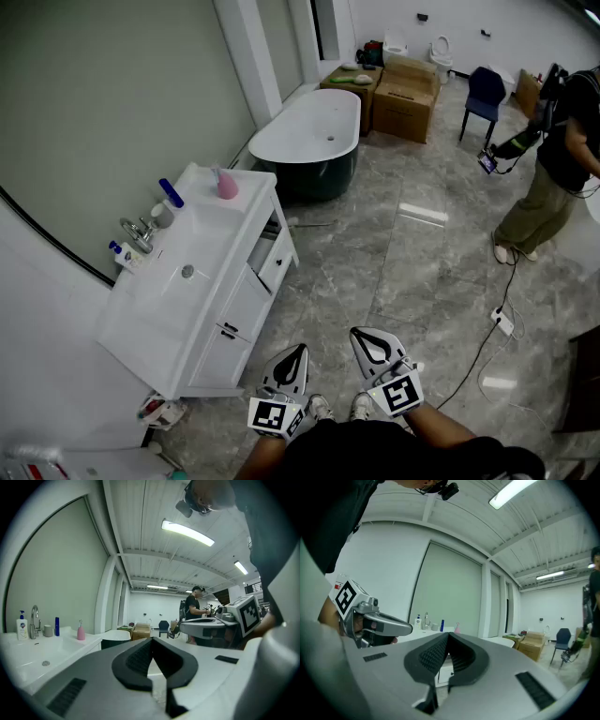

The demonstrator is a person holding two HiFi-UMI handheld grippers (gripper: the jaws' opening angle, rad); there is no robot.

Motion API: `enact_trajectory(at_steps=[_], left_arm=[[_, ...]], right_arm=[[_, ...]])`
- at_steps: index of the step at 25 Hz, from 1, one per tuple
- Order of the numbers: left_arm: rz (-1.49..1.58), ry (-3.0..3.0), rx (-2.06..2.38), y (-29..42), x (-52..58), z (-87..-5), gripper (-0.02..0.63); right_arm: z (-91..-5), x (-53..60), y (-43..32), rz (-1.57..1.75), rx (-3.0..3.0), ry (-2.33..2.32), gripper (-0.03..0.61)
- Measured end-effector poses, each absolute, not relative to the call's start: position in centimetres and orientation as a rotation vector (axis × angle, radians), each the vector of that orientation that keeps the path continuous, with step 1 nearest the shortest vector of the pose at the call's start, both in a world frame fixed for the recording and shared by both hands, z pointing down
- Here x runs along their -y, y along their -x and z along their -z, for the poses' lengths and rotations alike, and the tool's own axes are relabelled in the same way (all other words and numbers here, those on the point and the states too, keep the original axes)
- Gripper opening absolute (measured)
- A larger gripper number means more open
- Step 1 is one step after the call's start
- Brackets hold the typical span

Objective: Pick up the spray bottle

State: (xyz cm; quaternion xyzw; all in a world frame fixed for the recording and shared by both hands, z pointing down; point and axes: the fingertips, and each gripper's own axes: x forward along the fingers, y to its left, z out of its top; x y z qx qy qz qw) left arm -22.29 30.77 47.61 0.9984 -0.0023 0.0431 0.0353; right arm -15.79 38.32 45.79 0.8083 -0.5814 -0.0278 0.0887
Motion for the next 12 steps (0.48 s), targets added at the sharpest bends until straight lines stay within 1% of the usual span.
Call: enact_trajectory(at_steps=[12], left_arm=[[-0.079, -3.084, 0.025, 25.0, -28.3, -45.9, -0.008]], right_arm=[[-44.2, -37.9, 18.0, 0.112, 1.656, -2.453, -0.003]])
